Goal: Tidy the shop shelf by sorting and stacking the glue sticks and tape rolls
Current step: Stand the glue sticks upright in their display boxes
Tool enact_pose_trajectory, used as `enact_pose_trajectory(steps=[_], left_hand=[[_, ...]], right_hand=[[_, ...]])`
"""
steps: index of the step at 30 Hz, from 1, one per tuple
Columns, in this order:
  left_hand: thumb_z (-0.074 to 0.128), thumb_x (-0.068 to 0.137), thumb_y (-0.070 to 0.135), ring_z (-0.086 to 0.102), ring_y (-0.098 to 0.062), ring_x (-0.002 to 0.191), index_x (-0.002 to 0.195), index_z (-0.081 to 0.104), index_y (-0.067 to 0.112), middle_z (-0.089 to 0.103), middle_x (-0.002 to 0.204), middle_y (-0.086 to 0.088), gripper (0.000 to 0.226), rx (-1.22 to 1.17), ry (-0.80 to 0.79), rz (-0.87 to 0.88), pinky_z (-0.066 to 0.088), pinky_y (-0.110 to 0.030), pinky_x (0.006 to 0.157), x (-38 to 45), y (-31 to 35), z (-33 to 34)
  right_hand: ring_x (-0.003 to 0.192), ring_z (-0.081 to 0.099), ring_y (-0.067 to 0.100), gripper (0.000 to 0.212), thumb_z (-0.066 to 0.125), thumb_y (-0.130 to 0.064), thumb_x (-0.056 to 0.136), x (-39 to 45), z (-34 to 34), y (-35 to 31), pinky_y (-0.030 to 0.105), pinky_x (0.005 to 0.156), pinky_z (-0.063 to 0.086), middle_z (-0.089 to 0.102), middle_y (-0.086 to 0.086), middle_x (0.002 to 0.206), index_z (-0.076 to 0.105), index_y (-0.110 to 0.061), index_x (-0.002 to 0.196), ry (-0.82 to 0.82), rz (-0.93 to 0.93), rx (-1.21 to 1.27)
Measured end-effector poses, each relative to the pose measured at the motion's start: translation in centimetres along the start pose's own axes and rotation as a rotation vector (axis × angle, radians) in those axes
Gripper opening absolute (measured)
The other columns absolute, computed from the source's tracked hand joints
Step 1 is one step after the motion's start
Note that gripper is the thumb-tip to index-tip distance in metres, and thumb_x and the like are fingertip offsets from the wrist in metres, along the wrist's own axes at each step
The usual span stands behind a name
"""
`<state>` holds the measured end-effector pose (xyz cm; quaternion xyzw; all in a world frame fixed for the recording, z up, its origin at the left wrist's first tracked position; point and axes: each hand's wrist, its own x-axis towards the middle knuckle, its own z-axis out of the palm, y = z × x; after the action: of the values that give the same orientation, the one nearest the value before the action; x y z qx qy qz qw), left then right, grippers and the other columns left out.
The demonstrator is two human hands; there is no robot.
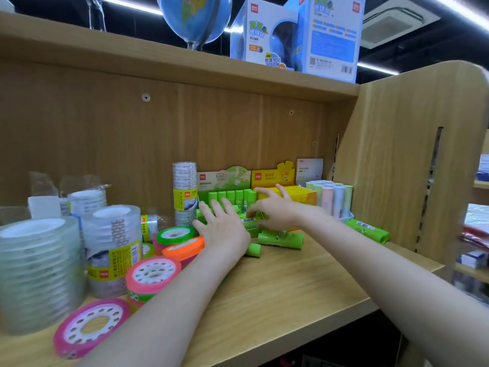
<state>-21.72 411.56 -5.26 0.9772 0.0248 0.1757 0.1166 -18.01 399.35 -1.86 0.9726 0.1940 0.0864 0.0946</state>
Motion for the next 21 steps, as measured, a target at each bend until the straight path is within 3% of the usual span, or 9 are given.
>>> enact_pose_trajectory(steps=[6, 9, 12, 15, 21], left_hand=[[0.04, 0.092, 0.019, -0.003, -0.036, 0.141, 0.148, 0.002, 0.009, 0.004, 0.154, -0.013, 0.068, -0.013, 0.007, 0.015, 0.018, -0.051, 0.109, -0.2, -0.1, 0.0], [0.041, 0.092, 0.02, -0.002, -0.037, 0.141, 0.147, 0.003, 0.009, 0.006, 0.153, -0.012, 0.067, -0.021, 0.021, 0.016, 0.019, -0.05, 0.108, -0.1, -0.2, 0.1], [0.041, 0.093, 0.022, 0.0, -0.037, 0.141, 0.147, 0.004, 0.009, 0.009, 0.153, -0.013, 0.067, -0.014, 0.024, 0.016, 0.02, -0.051, 0.108, -0.1, -0.1, 0.2], [0.04, 0.093, 0.023, 0.003, -0.038, 0.14, 0.147, 0.007, 0.01, 0.013, 0.152, -0.013, 0.065, 0.015, 0.051, 0.024, 0.014, -0.053, 0.11, 0.0, -0.1, 0.3], [0.04, 0.092, 0.023, 0.002, -0.037, 0.141, 0.147, 0.008, 0.011, 0.013, 0.152, -0.013, 0.065, 0.017, 0.056, 0.043, 0.007, -0.051, 0.113, -0.1, -0.3, 0.2]], right_hand=[[0.141, 0.003, 0.025, 0.037, 0.043, -0.031, 0.096, 0.3, 0.0, -0.8, 0.057, 0.111, -0.006, 0.034, 0.004, 0.138, 0.046, -0.03, 0.133, 0.004, 0.036, -0.015], [0.141, 0.003, 0.027, 0.034, 0.043, -0.03, 0.096, 0.4, -0.1, -1.0, 0.057, 0.111, -0.003, 0.03, 0.008, 0.14, 0.05, -0.022, 0.129, 0.003, 0.04, -0.072], [0.144, -0.001, 0.022, 0.033, 0.045, -0.027, 0.095, -0.1, 0.4, -0.3, 0.055, 0.112, -0.008, 0.035, 0.001, 0.144, 0.047, -0.022, 0.128, 0.04, -0.01, -0.035], [0.145, -0.004, 0.019, 0.026, 0.046, -0.025, 0.095, -0.8, 0.9, 0.1, 0.053, 0.113, -0.012, 0.045, -0.001, 0.139, 0.046, -0.025, 0.121, 0.077, -0.039, 0.06], [0.142, 0.001, 0.023, 0.038, 0.046, -0.037, 0.095, -0.1, 0.3, -0.2, 0.056, 0.111, -0.007, 0.039, 0.005, 0.138, 0.048, -0.025, 0.131, 0.013, 0.017, -0.071]])
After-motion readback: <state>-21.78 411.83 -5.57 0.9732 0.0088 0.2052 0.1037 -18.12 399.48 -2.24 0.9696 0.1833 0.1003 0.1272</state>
